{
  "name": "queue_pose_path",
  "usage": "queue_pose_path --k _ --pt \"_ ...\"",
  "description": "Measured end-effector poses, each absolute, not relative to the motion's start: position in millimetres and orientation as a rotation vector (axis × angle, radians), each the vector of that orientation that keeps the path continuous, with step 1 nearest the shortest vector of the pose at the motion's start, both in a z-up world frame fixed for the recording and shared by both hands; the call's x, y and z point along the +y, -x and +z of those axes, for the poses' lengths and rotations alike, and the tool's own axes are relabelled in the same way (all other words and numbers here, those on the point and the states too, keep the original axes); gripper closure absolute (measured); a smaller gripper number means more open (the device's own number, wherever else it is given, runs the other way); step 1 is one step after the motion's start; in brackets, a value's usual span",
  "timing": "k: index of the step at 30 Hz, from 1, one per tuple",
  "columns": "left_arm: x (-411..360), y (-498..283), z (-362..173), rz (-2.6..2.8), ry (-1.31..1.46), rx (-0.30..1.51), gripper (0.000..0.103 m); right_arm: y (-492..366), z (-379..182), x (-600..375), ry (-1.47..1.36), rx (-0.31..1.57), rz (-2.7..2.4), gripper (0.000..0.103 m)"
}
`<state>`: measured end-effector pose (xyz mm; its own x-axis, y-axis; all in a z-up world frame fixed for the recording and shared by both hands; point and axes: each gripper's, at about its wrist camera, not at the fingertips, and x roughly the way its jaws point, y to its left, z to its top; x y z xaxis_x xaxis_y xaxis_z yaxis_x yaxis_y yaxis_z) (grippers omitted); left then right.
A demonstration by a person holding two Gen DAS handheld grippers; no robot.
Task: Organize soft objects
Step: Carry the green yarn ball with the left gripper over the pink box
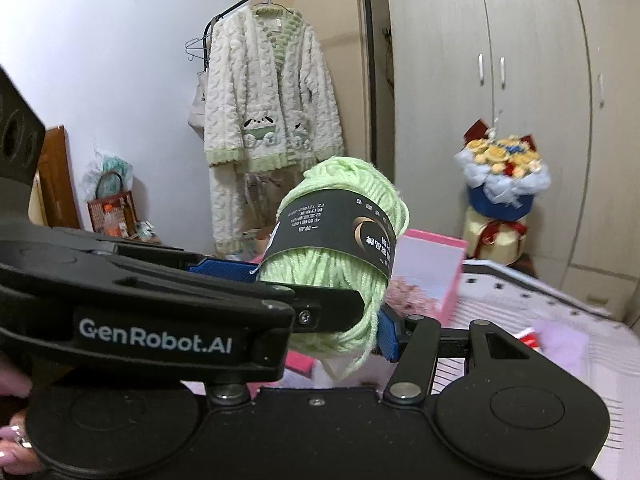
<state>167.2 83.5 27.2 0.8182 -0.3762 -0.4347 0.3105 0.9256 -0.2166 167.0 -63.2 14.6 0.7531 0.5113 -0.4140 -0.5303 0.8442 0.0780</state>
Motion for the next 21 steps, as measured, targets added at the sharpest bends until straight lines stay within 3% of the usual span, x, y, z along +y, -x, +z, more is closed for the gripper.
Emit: queue_pose_path --k 10,21 --pt "126 -208 6 -0.303 0.212 0.581 0.043 -208 -6 -19 0.004 0.537 0.564 0.042" --pt "131 -201 -8 -0.18 0.176 0.601 0.04 -204 -13 -10 0.052 0.591 0.54 0.023"
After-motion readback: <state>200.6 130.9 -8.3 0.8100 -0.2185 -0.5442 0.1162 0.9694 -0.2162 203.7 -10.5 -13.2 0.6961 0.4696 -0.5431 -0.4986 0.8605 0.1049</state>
